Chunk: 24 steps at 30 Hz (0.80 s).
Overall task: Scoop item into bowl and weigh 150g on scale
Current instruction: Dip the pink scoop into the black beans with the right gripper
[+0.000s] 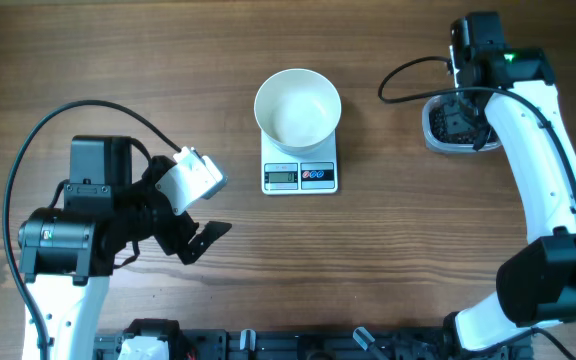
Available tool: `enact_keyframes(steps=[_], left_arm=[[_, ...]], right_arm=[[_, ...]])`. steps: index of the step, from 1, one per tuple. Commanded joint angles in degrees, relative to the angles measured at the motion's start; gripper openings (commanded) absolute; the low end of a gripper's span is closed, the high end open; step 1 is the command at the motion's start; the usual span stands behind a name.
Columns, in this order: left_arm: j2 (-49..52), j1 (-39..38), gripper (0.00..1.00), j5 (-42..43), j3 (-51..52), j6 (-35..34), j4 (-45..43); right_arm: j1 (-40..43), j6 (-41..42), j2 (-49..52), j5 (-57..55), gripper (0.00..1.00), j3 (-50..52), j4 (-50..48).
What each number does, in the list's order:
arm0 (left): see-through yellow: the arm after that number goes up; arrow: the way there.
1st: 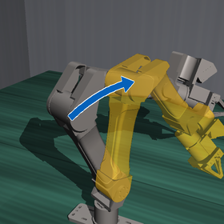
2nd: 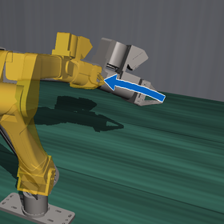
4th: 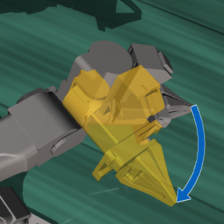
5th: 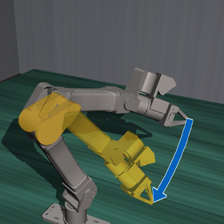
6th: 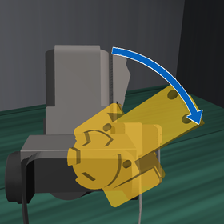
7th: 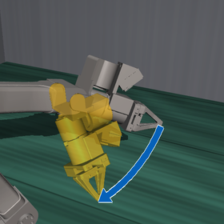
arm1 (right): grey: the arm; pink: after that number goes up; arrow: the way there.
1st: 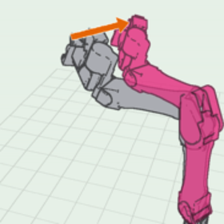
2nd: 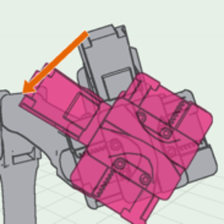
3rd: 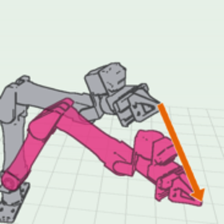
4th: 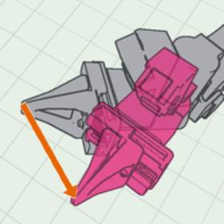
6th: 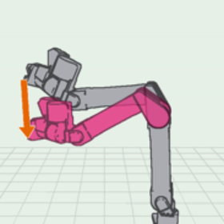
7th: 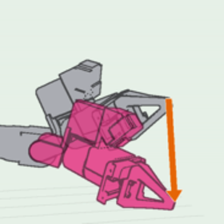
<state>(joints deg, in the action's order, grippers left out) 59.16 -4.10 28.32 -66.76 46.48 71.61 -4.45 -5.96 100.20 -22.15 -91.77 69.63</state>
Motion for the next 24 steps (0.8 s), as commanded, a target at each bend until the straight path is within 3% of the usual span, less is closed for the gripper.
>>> enact_keyframes(steps=[1,24], left_arm=[[0.04,-0.24,1.0,0.07,-1.14,1.31,-0.2],[0.04,-0.24,1.0,0.07,-1.14,1.31,-0.2]], right_arm=[[0.85,-0.76,0.46,-1.2,0.04,-1.11,1.36],[2.27,-5.7,1.75,-0.15,0.04,-1.09,-1.62]])
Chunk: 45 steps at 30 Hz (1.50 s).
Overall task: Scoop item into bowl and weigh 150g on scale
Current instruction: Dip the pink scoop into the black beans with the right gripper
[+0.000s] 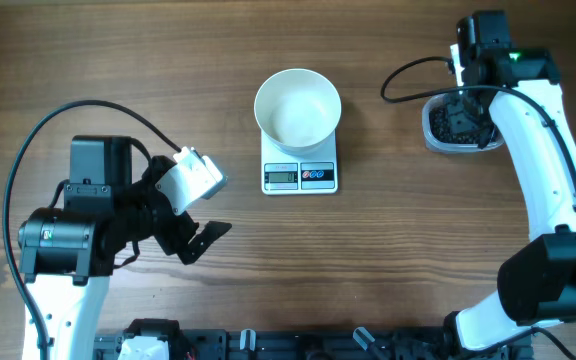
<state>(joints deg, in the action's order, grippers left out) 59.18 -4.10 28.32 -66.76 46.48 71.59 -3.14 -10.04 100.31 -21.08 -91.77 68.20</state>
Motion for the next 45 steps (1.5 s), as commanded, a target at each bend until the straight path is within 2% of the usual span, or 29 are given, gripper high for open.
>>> enact_keyframes(steps=[1,9,22,32,45], left_arm=[[0.02,-0.24,1.0,0.07,-1.14,1.31,-0.17],[0.04,-0.24,1.0,0.07,-1.14,1.31,-0.17],[0.02,-0.24,1.0,0.07,-1.14,1.31,-0.17],[0.02,-0.24,1.0,0.07,-1.14,1.31,-0.17],[0.02,-0.24,1.0,0.07,-1.14,1.31,-0.2]], right_arm=[[1.14,-1.9,2.03,-1.25,0.04,-1.03,-0.24],[1.62,-5.01,2.47,-1.49,0.04,0.48,-3.61],[3.34,-4.96,2.47,-1.14,0.04,7.85,-7.52],[3.5,-4.72,2.47,13.66,0.04,11.39,-8.61],[7.98,-3.76,2.47,23.52,0.04,11.39,-8.81]])
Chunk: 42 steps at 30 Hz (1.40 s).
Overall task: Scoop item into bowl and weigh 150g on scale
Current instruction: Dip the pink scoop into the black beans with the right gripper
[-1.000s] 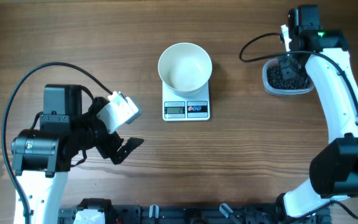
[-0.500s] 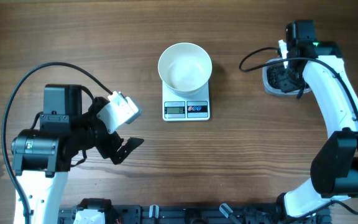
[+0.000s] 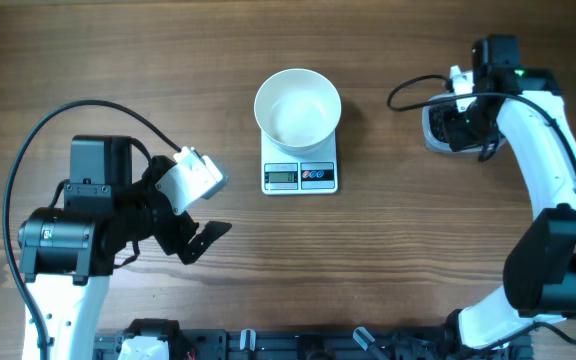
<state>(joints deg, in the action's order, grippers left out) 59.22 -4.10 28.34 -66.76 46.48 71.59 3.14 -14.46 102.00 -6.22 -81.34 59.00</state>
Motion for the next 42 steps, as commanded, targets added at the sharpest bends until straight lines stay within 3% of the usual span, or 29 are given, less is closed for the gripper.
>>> enact_keyframes(steps=[1,9,37,42], left_arm=[[-0.02,-0.24,1.0,0.04,-1.14,1.31,-0.17],[-0.02,-0.24,1.0,0.04,-1.14,1.31,-0.17],[-0.02,-0.24,1.0,0.04,-1.14,1.31,-0.17],[-0.02,-0.24,1.0,0.04,-1.14,1.31,-0.17]], right_arm=[[2.62,1.18,0.79,9.38,0.04,0.96,0.39],[8.26,1.18,0.79,21.42,0.04,0.96,1.9],[12.96,9.18,4.46,23.54,0.04,1.2,0.98],[16.06,10.14,4.46,29.81,0.04,1.2,2.1]])
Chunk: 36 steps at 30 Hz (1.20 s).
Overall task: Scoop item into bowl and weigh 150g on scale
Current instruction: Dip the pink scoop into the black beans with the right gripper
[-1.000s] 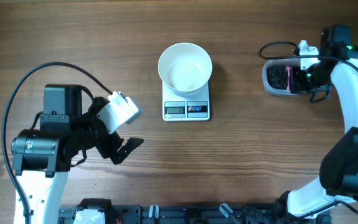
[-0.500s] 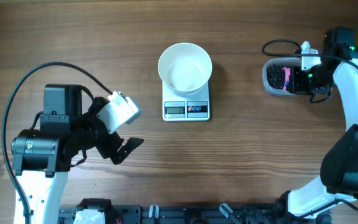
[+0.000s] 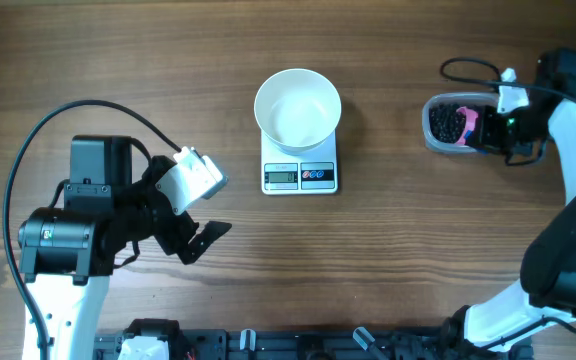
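Observation:
A white bowl [image 3: 298, 108] stands on the white kitchen scale [image 3: 300, 172] at mid-table. To the right is a grey container [image 3: 446, 122] of dark pieces, with a pink scoop [image 3: 468, 124] lying in its right half. My right gripper [image 3: 484, 132] reaches in from the right at the container's right rim, shut on the scoop's near end. Its wrist hides the rest of the scoop. My left gripper [image 3: 206, 240] hangs open over the table's left front, far from the scale, with nothing in it.
A black cable [image 3: 468, 68] loops over the table above the container. The left arm's base and cable [image 3: 78, 215] fill the left front corner. Bare wood lies between the scale and the container.
My right arm was over the container and covered most of it. It now sits further right, so the dark pieces and the pink scoop show. The left arm has not moved.
At first my right gripper hung over the container from behind, hiding its contents. It stayed there, shifting slightly right and lower at each moment. Now it is at the right rim with the pink scoop in the container. Bowl, scale and left arm never moved.

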Available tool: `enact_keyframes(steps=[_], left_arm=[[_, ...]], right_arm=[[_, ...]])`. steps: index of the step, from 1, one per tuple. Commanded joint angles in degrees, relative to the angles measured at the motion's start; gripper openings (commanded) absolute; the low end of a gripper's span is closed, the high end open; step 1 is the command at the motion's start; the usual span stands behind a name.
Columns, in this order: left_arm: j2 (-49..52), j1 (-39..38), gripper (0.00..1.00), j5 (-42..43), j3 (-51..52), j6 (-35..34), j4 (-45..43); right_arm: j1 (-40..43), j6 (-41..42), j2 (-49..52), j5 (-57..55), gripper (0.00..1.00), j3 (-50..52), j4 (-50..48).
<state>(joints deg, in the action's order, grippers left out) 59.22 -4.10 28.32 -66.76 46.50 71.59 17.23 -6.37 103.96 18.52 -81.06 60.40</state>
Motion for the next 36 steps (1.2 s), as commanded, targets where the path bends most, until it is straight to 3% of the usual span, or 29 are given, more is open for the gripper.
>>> enact_keyframes(steps=[1,36], left_arm=[[-0.02,-0.24,1.0,0.07,-1.14,1.29,-0.17],[-0.02,-0.24,1.0,0.07,-1.14,1.29,-0.17]], right_arm=[[2.51,2.08,2.49,6.43,0.04,0.92,0.48],[4.39,3.08,4.98,15.3,0.04,0.85,4.2]])
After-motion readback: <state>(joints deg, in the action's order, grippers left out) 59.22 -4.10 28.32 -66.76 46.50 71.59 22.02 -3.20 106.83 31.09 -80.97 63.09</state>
